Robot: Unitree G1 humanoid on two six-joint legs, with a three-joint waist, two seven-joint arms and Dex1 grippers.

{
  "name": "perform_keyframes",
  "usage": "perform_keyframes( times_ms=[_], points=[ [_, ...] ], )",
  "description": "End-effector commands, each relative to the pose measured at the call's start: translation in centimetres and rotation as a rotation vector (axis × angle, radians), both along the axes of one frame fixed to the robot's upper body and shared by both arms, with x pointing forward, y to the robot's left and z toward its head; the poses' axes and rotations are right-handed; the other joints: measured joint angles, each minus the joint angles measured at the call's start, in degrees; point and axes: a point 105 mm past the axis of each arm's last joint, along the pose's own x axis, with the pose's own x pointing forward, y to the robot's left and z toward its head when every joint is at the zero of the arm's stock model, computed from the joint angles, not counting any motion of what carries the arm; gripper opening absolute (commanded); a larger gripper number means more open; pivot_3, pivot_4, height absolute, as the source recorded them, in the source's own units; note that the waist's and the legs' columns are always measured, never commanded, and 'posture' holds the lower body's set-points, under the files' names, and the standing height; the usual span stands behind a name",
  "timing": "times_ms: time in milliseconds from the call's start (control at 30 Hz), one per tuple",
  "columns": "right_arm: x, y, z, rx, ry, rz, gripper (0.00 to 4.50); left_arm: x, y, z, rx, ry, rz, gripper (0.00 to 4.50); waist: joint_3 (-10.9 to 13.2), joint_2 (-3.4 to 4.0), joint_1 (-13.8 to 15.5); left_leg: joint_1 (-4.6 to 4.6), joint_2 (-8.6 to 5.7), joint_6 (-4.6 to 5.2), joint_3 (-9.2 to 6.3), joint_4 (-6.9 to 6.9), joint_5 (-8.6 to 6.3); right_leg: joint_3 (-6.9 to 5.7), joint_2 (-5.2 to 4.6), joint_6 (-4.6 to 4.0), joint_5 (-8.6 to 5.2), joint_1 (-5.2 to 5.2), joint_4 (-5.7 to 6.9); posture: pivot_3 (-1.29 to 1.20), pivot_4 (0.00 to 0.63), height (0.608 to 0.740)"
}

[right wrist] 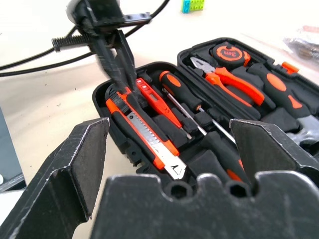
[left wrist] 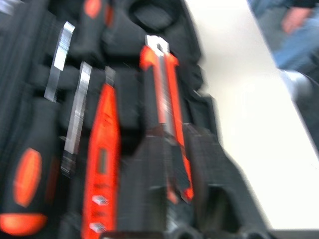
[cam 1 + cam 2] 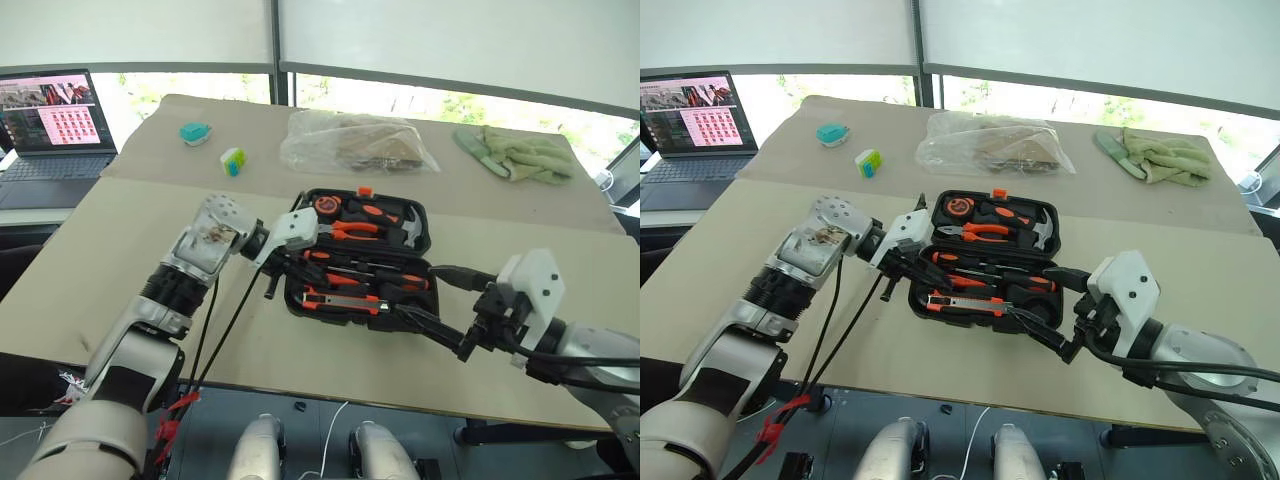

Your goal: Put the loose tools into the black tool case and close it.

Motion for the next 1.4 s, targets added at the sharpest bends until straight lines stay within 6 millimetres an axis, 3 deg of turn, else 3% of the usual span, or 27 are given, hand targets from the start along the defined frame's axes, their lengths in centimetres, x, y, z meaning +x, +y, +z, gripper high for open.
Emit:
perform_keyframes(
  times_ms=[33, 267, 467, 667, 833, 1000, 1233, 1333, 1400],
  points=[
    [-0.2, 0.0, 0.7, 0.004, -0.02, 0.012, 4.5, -0.4, -0.5, 0.2, -0.03, -0.027, -0.015, 0.09, 0.0, 0.0, -0.1, 0.0, 0.0, 0.0, 0.0, 0.0, 0.0, 0.0, 0.0, 0.0, 0.0, 0.0, 0.0, 0.0, 0.15, 0.74],
    [-0.1, -0.1, 0.7, 0.008, -0.013, 0.007, 4.5, -0.6, -0.9, -1.6, 0.011, -0.017, -0.001, 0.09, 0.0, 0.01, -0.1, 0.01, 0.0, 0.01, 0.0, 0.01, 0.01, 0.01, 0.01, 0.0, 0.0, 0.01, 0.03, 0.0, 0.15, 0.74],
    [0.0, 0.0, 0.7, 0.011, -0.009, 0.008, 4.5, 0.6, -1.1, -2.7, 0.049, -0.061, 0.052, 0.09, 0.0, 0.01, 0.2, 0.03, -0.02, 0.02, 0.0, 0.03, 0.01, 0.0, -0.01, 0.0, 0.0, 0.05, 0.02, 0.0, 0.15, 0.74],
    [-0.2, 0.1, 0.7, 0.012, -0.006, 0.013, 4.5, -0.2, -0.7, -4.7, 0.108, -0.051, 0.007, 0.09, 0.0, 0.02, 0.3, 0.08, -0.07, 0.13, 0.02, 0.04, 0.09, 0.01, 0.0, 0.01, 0.01, 0.17, 0.03, 0.0, 0.15, 0.74],
    [-0.3, 0.0, 0.7, 0.011, -0.007, 0.012, 4.5, -1.1, 0.0, -7.3, 0.169, -0.052, -0.021, 0.09, -0.1, 0.04, 0.3, 0.85, -0.06, 0.15, 0.03, -0.13, 0.07, 0.01, 0.0, 0.01, 0.0, 0.98, -0.21, 0.0, 0.15, 0.74],
    [-0.3, -0.1, 0.5, 0.006, -0.002, 0.012, 4.5, -0.7, 0.3, -8.3, 0.198, -0.083, -0.011, 0.09, -0.3, 0.09, 0.2, 1.01, -0.04, 0.15, 0.03, -0.14, 0.07, 0.01, 0.0, -0.01, 0.0, 1.15, -0.25, 0.0, 0.15, 0.74],
    [-0.5, -0.5, 0.4, -0.003, 0.008, 0.005, 4.5, -0.3, -0.4, -5.7, 0.085, -0.084, 0.014, 0.09, -0.3, 0.14, 0.1, 1.48, 0.01, 0.14, 0.03, -0.15, 0.06, 0.01, -0.01, -0.14, -0.09, 1.71, -0.42, 0.0, 0.15, 0.74],
    [-0.5, -0.5, 0.3, -0.005, 0.012, 0.011, 4.5, -0.4, -0.9, -2.1, -0.044, -0.061, -0.003, 0.09, -0.3, 0.14, -0.1, 1.47, 0.01, 0.15, 0.01, -0.17, 0.06, 0.01, -0.01, -0.08, -0.05, 1.67, -0.4, 0.0, 0.15, 0.74],
    [-0.4, -0.3, 0.3, -0.006, 0.011, 0.019, 4.5, -0.2, -1.1, -0.9, -0.088, -0.061, 0.003, 0.09, -0.3, 0.15, -0.4, 1.37, 0.02, 0.15, -0.02, -0.18, 0.07, 0.02, -0.01, -0.08, -0.05, 1.54, -0.38, 0.0, 0.15, 0.74]
  ],
)
